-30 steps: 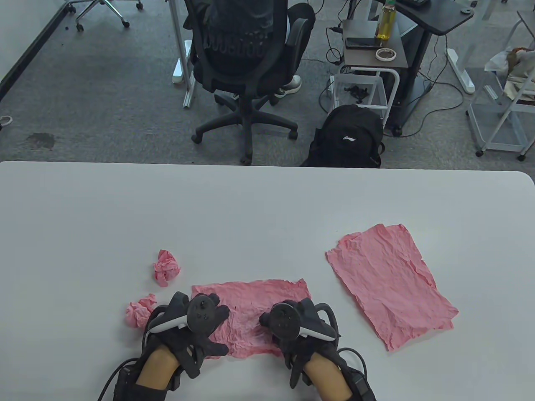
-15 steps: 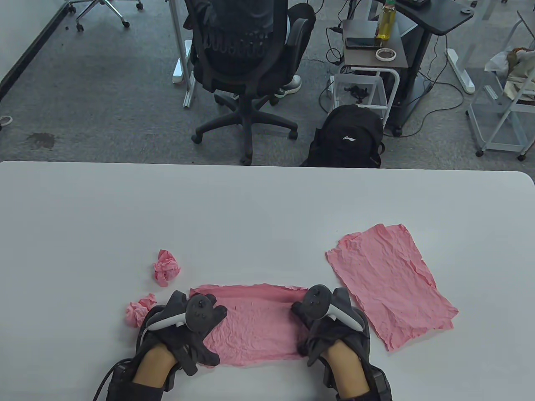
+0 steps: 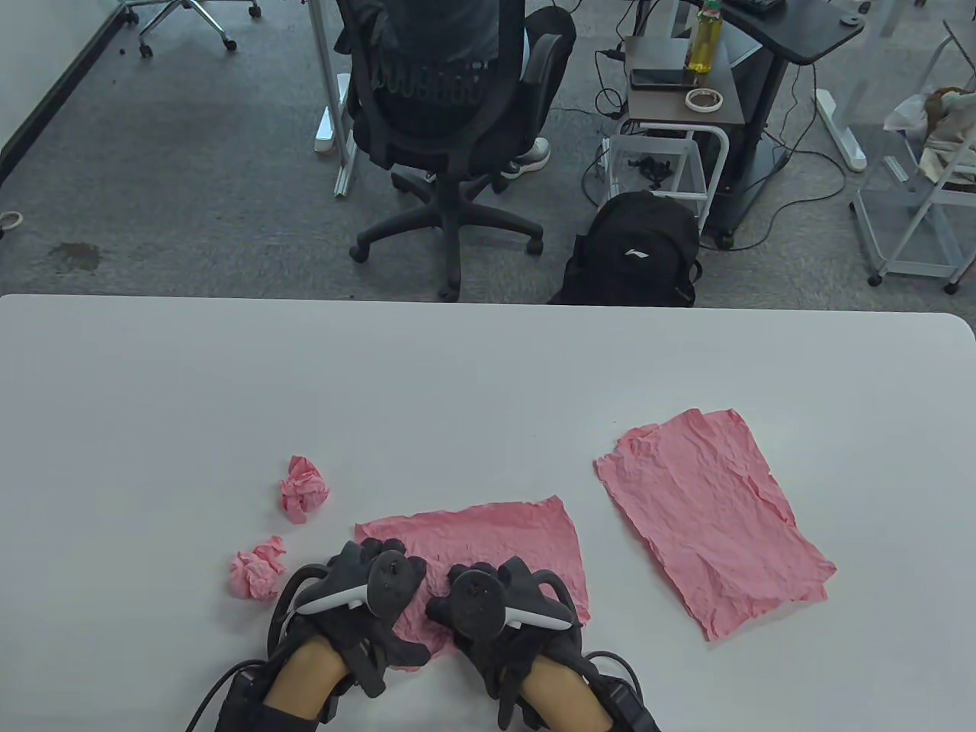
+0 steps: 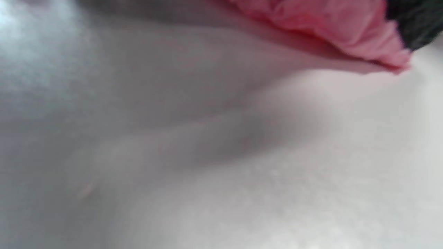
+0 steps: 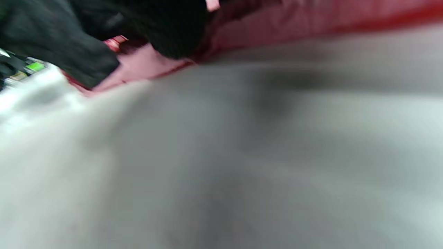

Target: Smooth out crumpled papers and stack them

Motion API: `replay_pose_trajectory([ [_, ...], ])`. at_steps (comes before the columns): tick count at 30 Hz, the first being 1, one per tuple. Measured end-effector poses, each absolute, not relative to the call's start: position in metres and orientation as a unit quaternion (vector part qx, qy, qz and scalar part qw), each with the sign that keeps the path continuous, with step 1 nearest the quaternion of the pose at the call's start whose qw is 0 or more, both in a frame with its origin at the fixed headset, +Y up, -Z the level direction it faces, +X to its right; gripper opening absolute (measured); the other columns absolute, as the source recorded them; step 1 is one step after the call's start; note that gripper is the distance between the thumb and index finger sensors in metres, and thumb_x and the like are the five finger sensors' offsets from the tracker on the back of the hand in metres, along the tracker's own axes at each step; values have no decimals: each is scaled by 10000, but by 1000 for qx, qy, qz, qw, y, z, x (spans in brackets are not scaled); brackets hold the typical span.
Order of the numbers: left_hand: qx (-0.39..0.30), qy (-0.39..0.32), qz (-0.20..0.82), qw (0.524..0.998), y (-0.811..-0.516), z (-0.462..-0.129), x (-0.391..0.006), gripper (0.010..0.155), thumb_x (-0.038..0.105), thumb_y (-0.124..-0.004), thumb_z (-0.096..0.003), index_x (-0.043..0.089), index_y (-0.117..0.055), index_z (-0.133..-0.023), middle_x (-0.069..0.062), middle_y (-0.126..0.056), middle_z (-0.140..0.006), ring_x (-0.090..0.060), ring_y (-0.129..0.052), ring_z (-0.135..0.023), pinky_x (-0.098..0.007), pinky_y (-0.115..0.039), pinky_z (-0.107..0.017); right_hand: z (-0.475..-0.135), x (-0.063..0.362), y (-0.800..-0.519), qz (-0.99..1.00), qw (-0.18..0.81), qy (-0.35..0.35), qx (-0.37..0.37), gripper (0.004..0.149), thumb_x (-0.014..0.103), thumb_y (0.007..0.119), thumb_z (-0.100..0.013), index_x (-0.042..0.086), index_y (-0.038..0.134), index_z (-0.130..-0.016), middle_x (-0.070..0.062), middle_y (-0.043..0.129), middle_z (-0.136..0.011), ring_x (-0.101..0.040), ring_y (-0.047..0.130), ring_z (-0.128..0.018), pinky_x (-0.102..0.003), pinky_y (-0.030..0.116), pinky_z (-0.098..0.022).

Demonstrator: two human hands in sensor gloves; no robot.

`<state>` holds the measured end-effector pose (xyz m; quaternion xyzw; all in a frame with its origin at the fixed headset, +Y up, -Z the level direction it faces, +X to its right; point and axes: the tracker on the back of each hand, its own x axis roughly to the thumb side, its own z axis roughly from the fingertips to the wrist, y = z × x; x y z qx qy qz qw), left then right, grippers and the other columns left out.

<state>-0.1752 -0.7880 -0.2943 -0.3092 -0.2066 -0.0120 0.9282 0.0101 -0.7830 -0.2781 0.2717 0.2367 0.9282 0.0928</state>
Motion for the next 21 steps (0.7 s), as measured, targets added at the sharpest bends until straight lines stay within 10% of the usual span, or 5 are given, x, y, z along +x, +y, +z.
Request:
replay_pose_trajectory([
  [12, -306, -201, 33, 930, -788, -297, -186, 931, 697, -710, -429, 359, -198, -1130, -8, -32, -1141, -329, -38, -1123, -683, -173, -760, -301, 102, -780, 950, 197, 237, 52, 562, 291, 642, -507, 292, 484, -1046, -111, 224, -1128, -405, 193, -1012, -565, 343, -656],
  [21, -305, -203, 32, 930, -790, -298, -185, 1006, 702, -769, -395, 324, -197, -1131, -49, -40, -1142, -361, -54, -1121, -688, -186, -762, -302, 96, -776, 959, 128, 249, 50, 674, 296, 781, -477, 304, 422, -1047, -129, 229, -1125, -427, 242, -1015, -627, 410, -649],
])
